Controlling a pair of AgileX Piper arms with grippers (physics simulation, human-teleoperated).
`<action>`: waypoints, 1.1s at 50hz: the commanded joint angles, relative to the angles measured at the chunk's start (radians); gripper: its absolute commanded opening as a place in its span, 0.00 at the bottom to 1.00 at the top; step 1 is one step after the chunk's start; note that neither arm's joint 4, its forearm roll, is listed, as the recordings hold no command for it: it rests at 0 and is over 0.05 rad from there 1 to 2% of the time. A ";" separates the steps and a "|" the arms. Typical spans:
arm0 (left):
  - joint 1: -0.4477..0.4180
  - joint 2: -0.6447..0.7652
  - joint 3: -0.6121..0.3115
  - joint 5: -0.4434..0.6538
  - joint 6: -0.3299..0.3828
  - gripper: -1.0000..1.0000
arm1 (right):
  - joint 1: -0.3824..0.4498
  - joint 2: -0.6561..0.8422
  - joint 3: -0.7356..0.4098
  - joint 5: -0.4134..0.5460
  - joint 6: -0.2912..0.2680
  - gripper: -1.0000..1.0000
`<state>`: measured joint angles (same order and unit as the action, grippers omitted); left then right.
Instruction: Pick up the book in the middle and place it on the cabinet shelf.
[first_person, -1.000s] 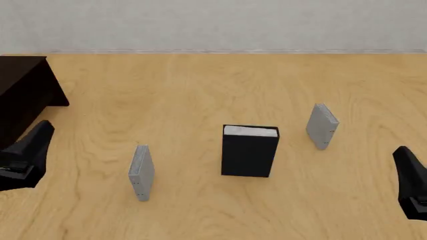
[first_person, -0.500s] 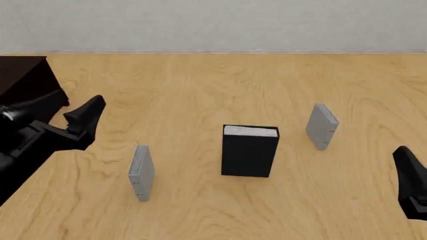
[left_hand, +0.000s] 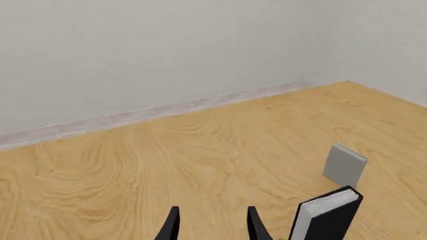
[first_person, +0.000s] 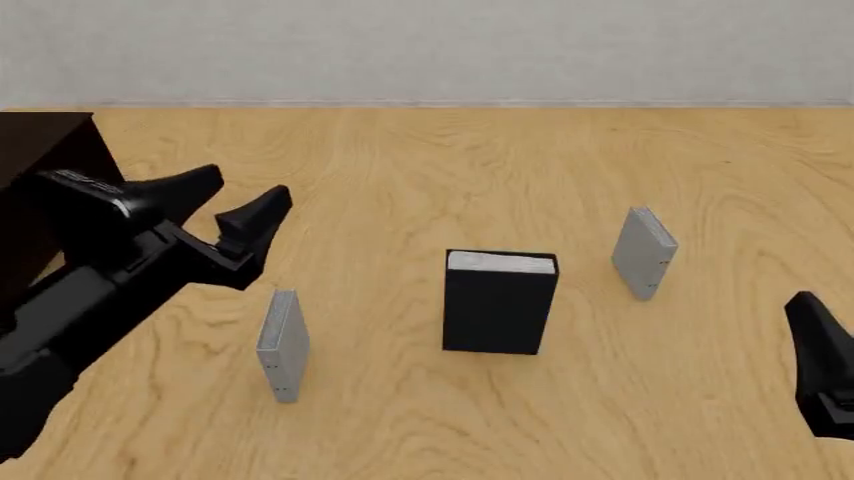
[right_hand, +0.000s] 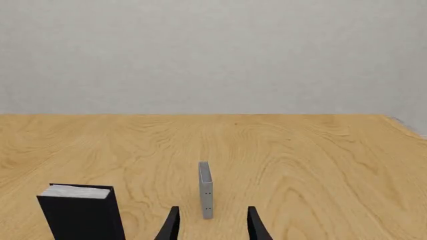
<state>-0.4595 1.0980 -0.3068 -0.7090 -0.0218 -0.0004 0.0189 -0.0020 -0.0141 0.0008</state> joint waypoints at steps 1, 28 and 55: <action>-0.070 0.068 -0.038 -0.019 0.001 1.00 | 0.000 0.003 0.000 -0.003 0.000 1.00; -0.219 0.247 -0.188 0.050 0.114 1.00 | 0.000 0.005 0.000 -0.005 -0.001 1.00; -0.334 0.340 -0.265 0.105 0.106 1.00 | 0.000 0.005 0.000 -0.006 0.000 1.00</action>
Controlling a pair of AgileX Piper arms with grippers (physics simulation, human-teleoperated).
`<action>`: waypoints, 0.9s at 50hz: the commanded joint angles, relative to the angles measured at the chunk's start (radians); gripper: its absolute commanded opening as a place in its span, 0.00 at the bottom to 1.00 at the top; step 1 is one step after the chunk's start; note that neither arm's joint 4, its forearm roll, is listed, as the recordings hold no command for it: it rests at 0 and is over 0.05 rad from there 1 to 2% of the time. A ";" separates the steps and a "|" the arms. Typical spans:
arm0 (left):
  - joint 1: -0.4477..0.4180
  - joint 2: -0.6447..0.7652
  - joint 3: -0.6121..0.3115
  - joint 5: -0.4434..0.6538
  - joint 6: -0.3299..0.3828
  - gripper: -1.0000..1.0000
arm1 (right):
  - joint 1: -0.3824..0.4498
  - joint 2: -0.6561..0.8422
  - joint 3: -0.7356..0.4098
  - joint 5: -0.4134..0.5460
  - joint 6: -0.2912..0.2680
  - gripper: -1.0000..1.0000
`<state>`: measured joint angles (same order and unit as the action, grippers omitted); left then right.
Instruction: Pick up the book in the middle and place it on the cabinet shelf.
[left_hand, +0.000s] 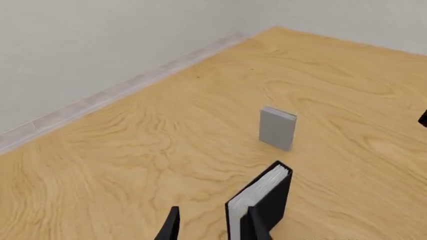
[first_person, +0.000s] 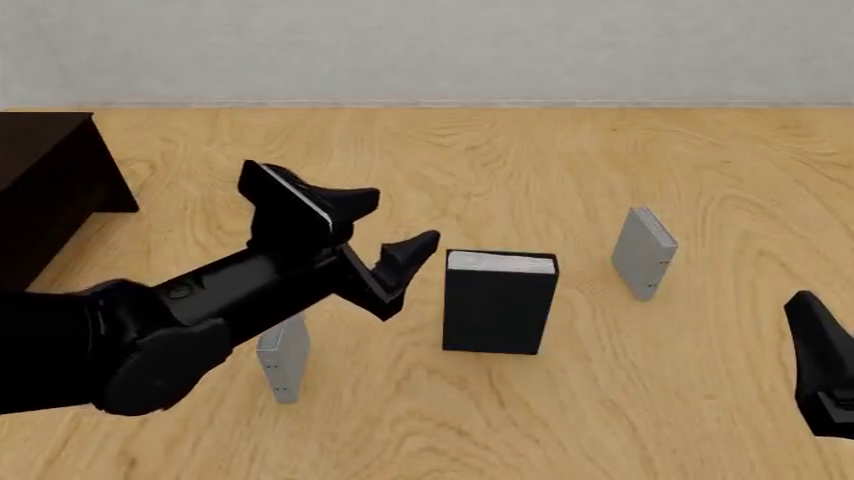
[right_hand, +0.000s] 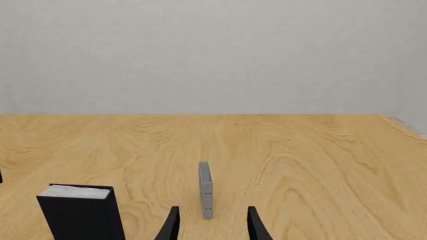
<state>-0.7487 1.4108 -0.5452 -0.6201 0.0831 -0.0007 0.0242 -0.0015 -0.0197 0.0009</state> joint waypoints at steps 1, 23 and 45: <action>-0.044 0.027 -0.026 0.016 0.001 1.00 | 0.000 0.000 0.000 0.000 0.000 1.00; -0.082 0.119 -0.023 -0.051 -0.025 1.00 | 0.000 0.000 0.000 0.000 0.000 1.00; -0.078 0.189 -0.050 -0.076 -0.032 1.00 | 0.000 0.000 0.000 0.000 0.000 1.00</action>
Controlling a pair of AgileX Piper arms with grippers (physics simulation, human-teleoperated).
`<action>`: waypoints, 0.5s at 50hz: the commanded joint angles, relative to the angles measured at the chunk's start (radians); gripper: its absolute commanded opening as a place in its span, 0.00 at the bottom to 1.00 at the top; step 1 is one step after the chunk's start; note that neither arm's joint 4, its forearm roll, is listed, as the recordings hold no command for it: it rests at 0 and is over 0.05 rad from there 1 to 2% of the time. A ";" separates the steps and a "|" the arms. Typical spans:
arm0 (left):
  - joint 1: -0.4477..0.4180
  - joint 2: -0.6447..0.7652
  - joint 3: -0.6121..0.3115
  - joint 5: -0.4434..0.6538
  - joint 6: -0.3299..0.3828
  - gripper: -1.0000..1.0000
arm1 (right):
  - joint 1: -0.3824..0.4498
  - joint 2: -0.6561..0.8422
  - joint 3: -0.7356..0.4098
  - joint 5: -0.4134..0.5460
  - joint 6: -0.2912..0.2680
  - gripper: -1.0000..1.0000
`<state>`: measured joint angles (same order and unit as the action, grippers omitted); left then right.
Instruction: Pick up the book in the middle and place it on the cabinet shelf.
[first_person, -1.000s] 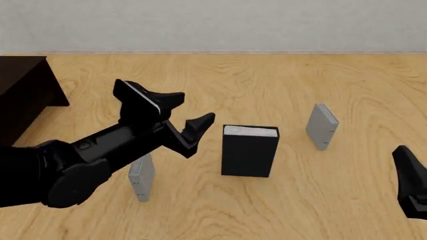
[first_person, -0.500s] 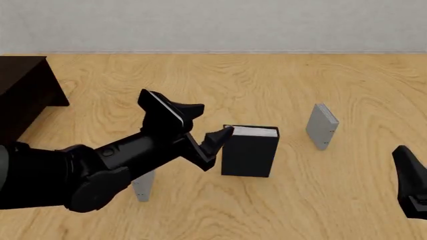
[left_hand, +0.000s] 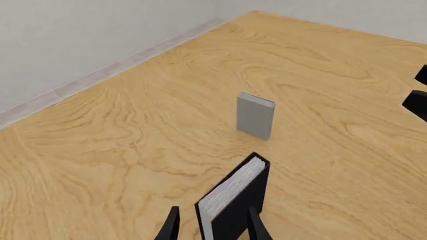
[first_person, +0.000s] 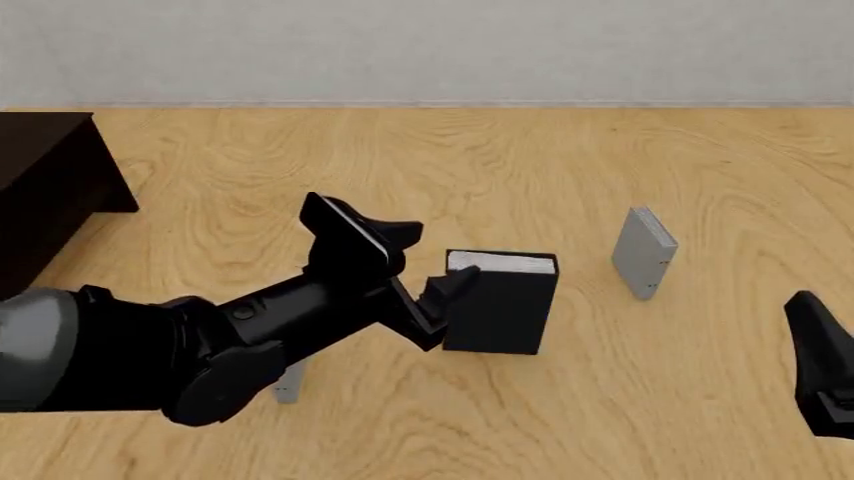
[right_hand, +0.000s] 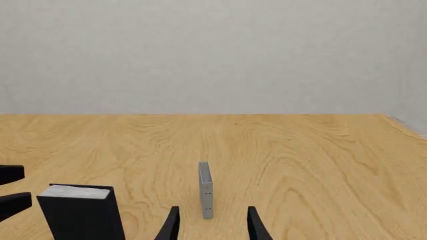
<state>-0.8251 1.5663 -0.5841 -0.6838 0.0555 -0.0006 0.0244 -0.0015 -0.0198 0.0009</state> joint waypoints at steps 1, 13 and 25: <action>-0.003 0.036 -0.012 -0.014 -0.005 1.00 | 0.000 0.000 0.000 0.000 0.000 1.00; -0.007 0.060 -0.032 -0.007 -0.007 1.00 | 0.000 0.000 0.000 0.000 0.000 1.00; 0.000 0.098 -0.055 -0.009 -0.011 1.00 | 0.000 0.000 0.000 0.000 0.000 1.00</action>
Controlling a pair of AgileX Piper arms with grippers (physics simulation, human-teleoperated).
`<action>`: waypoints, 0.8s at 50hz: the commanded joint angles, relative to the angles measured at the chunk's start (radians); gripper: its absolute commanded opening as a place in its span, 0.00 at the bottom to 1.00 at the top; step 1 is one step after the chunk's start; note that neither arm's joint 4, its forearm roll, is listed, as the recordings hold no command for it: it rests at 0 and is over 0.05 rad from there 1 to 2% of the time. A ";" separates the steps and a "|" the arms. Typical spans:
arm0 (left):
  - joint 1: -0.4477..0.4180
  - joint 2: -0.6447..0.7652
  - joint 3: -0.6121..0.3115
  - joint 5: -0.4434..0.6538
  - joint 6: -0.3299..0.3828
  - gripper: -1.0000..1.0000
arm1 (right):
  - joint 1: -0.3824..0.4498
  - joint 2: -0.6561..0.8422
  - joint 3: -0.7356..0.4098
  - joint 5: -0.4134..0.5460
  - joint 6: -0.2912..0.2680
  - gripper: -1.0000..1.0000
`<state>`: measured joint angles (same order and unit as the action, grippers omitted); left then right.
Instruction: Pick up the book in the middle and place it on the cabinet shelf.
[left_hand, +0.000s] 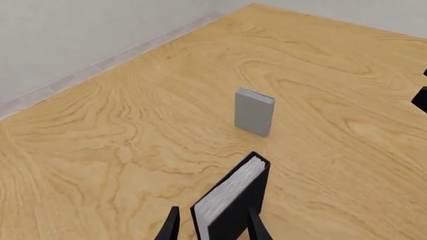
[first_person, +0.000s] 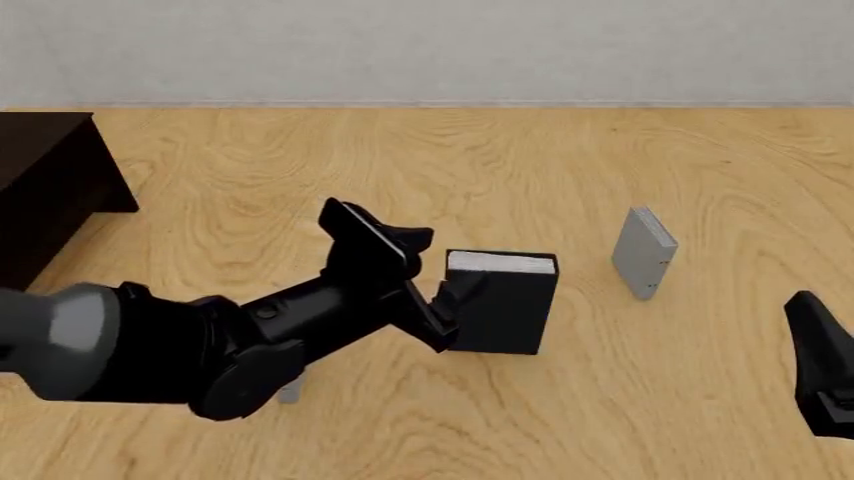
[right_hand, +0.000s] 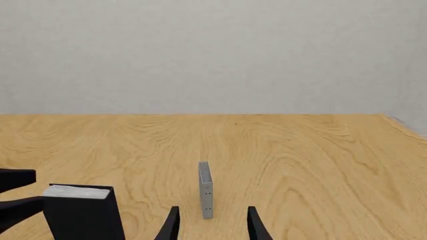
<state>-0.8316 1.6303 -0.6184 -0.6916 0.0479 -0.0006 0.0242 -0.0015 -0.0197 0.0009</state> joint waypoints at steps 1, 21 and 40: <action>0.008 0.037 -0.021 -0.004 0.000 1.00 | 0.000 0.000 0.000 0.000 0.000 1.00; 0.026 0.074 -0.046 -0.011 -0.002 1.00 | 0.000 0.000 0.000 0.000 0.000 1.00; 0.015 0.135 -0.061 -0.036 -0.045 1.00 | 0.000 0.000 0.000 0.000 0.000 1.00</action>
<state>-0.8165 1.7371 -0.6667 -0.7206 0.0217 -0.0007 0.0242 -0.0015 -0.0197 0.0008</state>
